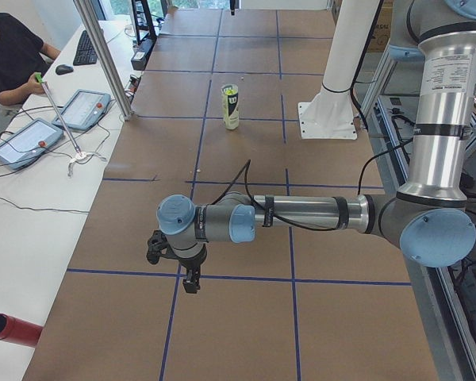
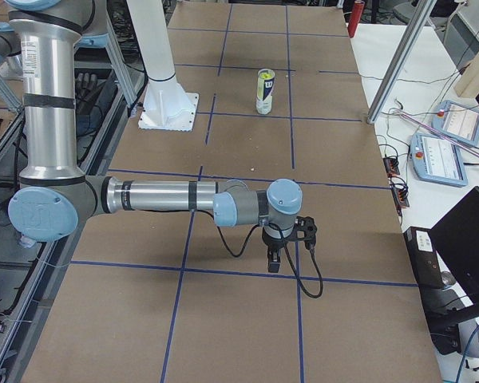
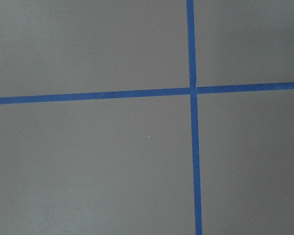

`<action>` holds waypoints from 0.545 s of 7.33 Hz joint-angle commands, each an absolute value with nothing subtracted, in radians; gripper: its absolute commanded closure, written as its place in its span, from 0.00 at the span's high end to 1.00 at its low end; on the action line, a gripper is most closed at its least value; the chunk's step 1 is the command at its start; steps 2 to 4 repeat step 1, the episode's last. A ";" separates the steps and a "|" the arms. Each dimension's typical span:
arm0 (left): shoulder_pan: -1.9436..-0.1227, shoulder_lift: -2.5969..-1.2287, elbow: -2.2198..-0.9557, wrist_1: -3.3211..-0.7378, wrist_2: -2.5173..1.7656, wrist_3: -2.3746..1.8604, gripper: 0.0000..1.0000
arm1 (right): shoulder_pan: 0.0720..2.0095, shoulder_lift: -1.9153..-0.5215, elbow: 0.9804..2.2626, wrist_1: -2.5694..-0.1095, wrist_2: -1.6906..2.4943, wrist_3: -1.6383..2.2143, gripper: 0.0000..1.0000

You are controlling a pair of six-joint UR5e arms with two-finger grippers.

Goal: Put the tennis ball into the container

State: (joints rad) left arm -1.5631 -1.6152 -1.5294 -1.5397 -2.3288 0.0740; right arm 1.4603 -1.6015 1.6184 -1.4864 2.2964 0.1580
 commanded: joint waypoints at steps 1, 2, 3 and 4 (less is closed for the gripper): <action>-1.563 -1.615 -1.540 -1.532 -2.329 0.074 1.00 | 1.460 -1.601 1.618 -1.486 2.296 0.158 1.00; -1.563 -1.615 -1.540 -1.532 -2.329 0.074 1.00 | 1.460 -1.601 1.618 -1.486 2.296 0.158 1.00; -1.563 -1.615 -1.540 -1.532 -2.329 0.074 1.00 | 1.460 -1.601 1.618 -1.486 2.296 0.158 1.00; -1.563 -1.615 -1.540 -1.532 -2.329 0.074 1.00 | 1.460 -1.601 1.618 -1.486 2.296 0.158 1.00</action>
